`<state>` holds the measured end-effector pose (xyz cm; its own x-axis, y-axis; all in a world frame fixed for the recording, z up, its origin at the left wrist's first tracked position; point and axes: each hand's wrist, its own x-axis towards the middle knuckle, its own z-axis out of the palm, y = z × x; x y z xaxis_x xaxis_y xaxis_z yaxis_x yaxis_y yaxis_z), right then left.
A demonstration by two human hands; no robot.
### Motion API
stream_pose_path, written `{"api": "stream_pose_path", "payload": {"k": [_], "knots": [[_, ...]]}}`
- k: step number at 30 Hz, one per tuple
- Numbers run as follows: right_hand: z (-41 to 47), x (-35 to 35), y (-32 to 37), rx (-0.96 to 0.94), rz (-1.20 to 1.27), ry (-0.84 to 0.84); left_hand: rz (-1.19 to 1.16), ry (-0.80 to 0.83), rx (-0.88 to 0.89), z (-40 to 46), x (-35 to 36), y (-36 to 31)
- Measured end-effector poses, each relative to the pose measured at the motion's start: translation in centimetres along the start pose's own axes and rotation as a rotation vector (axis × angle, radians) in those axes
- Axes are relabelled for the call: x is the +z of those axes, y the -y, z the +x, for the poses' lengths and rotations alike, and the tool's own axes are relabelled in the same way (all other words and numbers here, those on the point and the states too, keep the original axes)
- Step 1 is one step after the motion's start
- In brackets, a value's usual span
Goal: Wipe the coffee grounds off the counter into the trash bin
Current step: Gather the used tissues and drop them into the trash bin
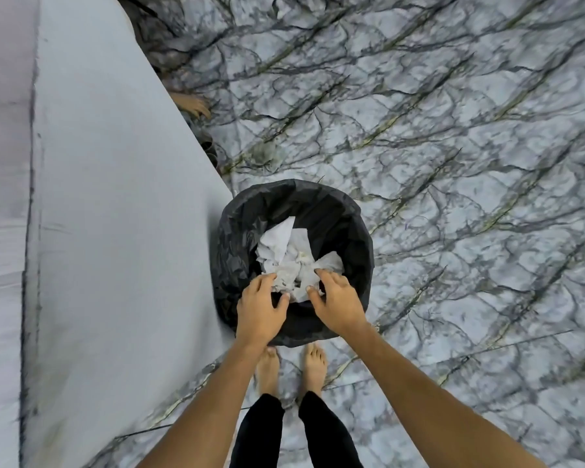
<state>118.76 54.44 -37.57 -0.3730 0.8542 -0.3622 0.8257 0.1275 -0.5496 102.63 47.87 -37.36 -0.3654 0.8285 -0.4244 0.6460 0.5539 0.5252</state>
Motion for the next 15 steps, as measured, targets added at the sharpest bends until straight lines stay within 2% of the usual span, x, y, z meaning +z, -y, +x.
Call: {"api": "stream_pose_path", "payload": {"k": [5,15], "knots": [[-3.3,-4.7,3.3,-0.069,-0.122,0.005,0.089,-0.033,0.073,-3.6,-4.3,-3.7],[-8.5,-13.6,9.1,-0.138,-0.127,-0.049,0.127,-0.104,0.154,-9.0,-12.5,-9.5]]}}
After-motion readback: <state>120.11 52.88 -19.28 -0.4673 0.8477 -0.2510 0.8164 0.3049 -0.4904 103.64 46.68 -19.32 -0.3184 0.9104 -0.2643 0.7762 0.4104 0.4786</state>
